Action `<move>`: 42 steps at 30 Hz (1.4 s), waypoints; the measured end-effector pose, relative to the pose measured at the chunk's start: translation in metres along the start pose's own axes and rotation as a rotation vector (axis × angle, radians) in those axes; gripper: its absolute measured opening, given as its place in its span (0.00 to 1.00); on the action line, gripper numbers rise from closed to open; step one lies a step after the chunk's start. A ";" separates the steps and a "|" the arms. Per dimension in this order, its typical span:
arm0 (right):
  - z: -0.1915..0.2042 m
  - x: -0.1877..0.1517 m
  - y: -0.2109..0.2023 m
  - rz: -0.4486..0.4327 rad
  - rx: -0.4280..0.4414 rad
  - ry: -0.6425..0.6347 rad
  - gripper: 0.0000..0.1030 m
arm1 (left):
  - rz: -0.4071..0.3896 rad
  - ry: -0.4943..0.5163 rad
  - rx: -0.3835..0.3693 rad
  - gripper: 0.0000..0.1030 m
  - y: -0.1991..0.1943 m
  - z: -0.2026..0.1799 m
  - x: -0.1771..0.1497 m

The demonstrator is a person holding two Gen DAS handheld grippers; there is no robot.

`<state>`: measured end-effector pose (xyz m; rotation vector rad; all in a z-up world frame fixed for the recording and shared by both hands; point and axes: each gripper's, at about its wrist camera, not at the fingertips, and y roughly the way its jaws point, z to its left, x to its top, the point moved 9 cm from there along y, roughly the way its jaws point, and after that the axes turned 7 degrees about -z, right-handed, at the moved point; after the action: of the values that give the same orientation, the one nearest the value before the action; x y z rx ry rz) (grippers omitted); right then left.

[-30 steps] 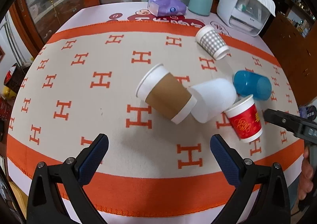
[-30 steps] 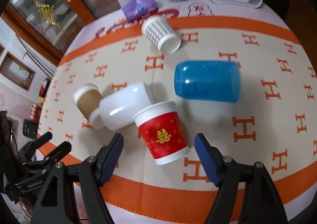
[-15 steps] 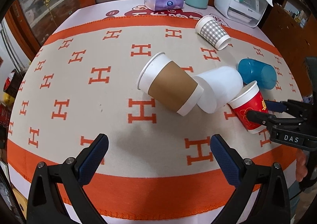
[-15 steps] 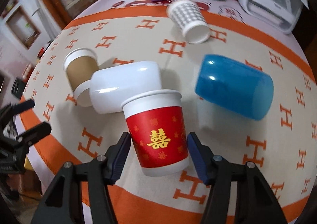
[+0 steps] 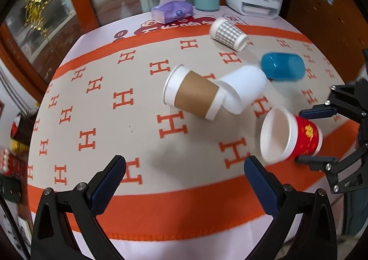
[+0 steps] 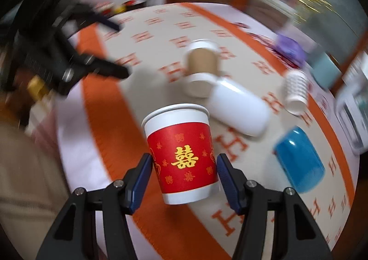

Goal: Flip cup upside down
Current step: 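Lift the red cup with the right gripper and carry it aside, then rotate the right gripper to turn the red cup rim-down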

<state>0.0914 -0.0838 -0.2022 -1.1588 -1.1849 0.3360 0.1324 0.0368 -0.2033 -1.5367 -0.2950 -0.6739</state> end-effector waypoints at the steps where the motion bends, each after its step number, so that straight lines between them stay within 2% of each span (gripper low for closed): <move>1: 0.007 -0.001 0.002 0.003 0.030 -0.028 0.56 | 0.000 0.015 -0.005 0.99 -0.003 -0.001 -0.003; 3: 0.019 -0.004 0.007 0.013 0.087 -0.075 0.56 | -0.002 0.045 -0.019 0.99 -0.007 -0.005 -0.008; 9: 0.037 -0.007 0.020 0.017 0.173 -0.161 0.57 | 0.020 0.120 -0.076 0.99 -0.010 -0.019 -0.027; 17: 0.028 -0.002 0.019 0.020 0.266 -0.064 0.58 | 0.022 0.192 -0.129 0.99 -0.010 -0.037 -0.032; 27: 0.028 -0.003 0.009 -0.016 0.205 -0.068 0.58 | 0.032 0.249 -0.170 0.99 -0.013 -0.053 -0.034; 31: 0.025 -0.001 -0.007 -0.057 0.175 -0.044 0.58 | 0.025 0.280 -0.178 0.99 -0.017 -0.059 -0.032; 34: 0.018 0.003 -0.022 -0.105 0.145 0.056 0.58 | 0.014 0.321 -0.182 0.99 -0.022 -0.065 -0.030; 36: 0.005 0.001 -0.030 -0.120 0.089 0.183 0.58 | 0.007 0.358 -0.181 0.99 -0.026 -0.071 -0.027; 42: -0.019 -0.033 -0.048 -0.119 -0.001 0.680 0.58 | -0.012 0.544 -0.186 0.99 -0.036 -0.099 -0.020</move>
<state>0.0779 -0.1389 -0.1789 -1.0736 -0.6468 -0.1493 0.0736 -0.0516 -0.1900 -1.4607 0.1735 -1.1190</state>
